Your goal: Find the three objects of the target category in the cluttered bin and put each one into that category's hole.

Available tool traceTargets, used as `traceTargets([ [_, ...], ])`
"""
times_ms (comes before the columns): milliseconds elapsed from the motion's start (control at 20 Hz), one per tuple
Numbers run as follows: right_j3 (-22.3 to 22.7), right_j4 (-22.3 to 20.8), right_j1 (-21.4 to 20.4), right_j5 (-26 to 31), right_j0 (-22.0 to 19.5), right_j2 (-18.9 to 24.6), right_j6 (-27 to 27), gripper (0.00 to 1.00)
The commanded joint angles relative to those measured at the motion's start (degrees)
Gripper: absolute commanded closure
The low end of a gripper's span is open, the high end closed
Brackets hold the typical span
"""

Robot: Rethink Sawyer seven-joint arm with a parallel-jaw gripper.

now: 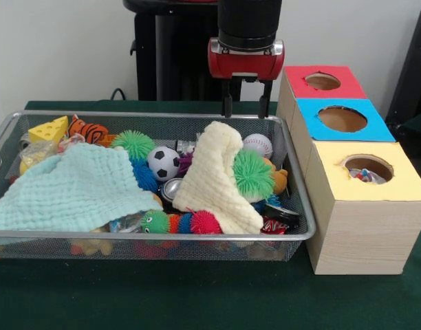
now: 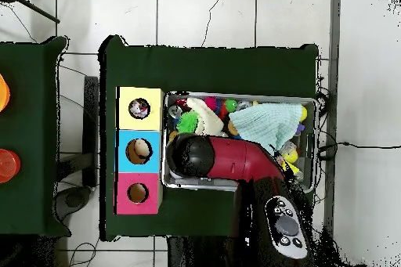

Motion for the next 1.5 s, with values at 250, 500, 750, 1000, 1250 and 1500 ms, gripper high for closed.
traceTargets([
  [250, 1.12, 1.24, 1.32, -1.65, 0.89, -0.99, 10.3, 0.0],
  [500, -3.09, 1.99, 2.03, 2.87, 0.92, -0.49, 8.75, 0.0],
  [750, -4.3, 2.35, 1.51, 6.25, 1.13, -0.88, 8.66, 0.0],
  [1000, -5.41, 2.03, 0.93, 7.71, 2.25, -1.47, 8.82, 0.0],
  [1250, -8.32, 1.15, 2.45, 8.63, 2.0, -1.22, 7.12, 0.0],
  [1500, -10.84, -0.08, 3.75, 9.81, 0.03, 0.02, 3.34, 0.0],
])
